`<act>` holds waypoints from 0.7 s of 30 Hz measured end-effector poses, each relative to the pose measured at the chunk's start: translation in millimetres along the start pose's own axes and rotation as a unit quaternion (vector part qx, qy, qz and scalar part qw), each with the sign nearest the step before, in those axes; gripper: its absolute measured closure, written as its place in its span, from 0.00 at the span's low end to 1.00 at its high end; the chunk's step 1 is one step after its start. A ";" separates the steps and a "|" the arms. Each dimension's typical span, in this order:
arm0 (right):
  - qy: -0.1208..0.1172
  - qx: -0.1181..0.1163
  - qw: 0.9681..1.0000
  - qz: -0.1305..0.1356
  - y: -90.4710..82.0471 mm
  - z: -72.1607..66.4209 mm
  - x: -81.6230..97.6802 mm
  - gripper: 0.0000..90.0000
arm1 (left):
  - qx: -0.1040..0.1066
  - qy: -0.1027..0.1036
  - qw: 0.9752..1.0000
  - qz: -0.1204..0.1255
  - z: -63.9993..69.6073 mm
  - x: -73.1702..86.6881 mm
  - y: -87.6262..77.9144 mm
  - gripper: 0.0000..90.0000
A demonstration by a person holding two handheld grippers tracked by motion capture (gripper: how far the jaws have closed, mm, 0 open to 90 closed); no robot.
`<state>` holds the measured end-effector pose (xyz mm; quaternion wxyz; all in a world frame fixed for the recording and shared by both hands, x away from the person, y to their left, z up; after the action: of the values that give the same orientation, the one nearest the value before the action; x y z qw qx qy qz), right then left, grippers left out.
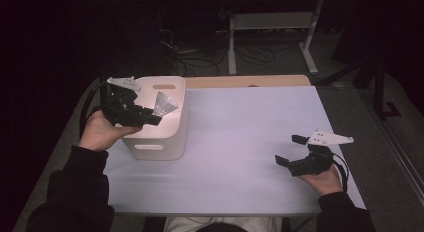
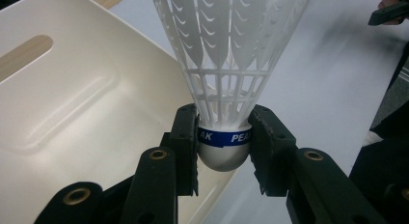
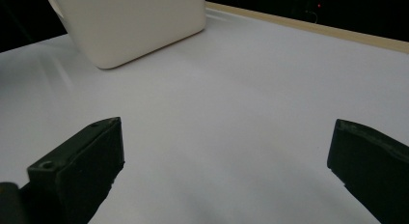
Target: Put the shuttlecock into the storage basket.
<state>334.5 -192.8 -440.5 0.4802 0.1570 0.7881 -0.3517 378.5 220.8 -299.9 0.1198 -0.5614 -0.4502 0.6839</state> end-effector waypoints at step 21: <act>0.001 -0.002 1.000 0.000 -0.1 -0.2 0.1 0.00 | -0.003 -0.011 0.999 -0.031 -8.9 13.8 23.5 0.73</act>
<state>334.3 -192.8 -440.5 0.4799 0.1560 0.7892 -0.3500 389.6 221.0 -326.3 0.1343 -0.5401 -0.4705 0.6847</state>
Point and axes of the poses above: each handheld gripper's, and its own axes: y roughly forward along the jaws, x roughly out of its underside, z roughly to its right, the point moved 7 cm from there along y, roughly forward along the jaws, and after that the axes turned 10 degrees about y, right-handed, at the moved point
